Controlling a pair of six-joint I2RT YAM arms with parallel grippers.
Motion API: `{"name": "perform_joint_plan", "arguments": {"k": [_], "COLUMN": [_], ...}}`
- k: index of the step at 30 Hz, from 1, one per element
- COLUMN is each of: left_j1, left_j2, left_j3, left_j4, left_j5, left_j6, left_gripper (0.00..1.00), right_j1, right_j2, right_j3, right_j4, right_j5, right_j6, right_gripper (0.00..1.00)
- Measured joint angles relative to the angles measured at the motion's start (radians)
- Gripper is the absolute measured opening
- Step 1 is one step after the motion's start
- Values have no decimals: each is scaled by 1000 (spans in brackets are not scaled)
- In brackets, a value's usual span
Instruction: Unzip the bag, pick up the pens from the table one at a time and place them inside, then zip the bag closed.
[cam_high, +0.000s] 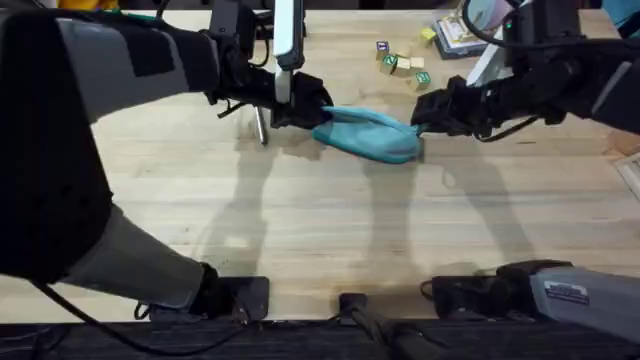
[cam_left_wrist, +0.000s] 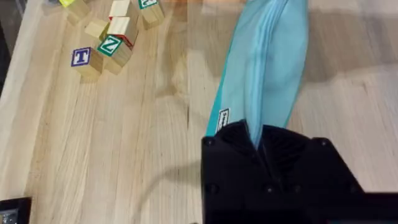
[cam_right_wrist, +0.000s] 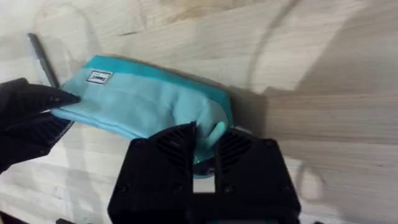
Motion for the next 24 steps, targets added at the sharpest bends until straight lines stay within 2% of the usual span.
{"name": "perform_joint_plan", "arguments": {"k": [5, 10, 19, 24], "left_j1": [5, 5, 5, 2], "left_j2": [0, 0, 0, 0], "left_j3": [0, 0, 0, 0], "left_j4": [0, 0, -1, 0], "left_j5": [0, 0, 0, 0], "left_j6": [0, 0, 0, 0], "left_gripper": [42, 42, 42, 42], "right_j1": [0, 0, 0, 1], "right_j2": [-51, -54, -63, -118], "right_j3": [0, 0, 0, 0], "right_j4": [0, -5, -5, 6], "right_j5": [0, 1, 0, -19], "right_j6": [-4, -6, -7, -6], "right_gripper": [147, 36, 34, 34]}}
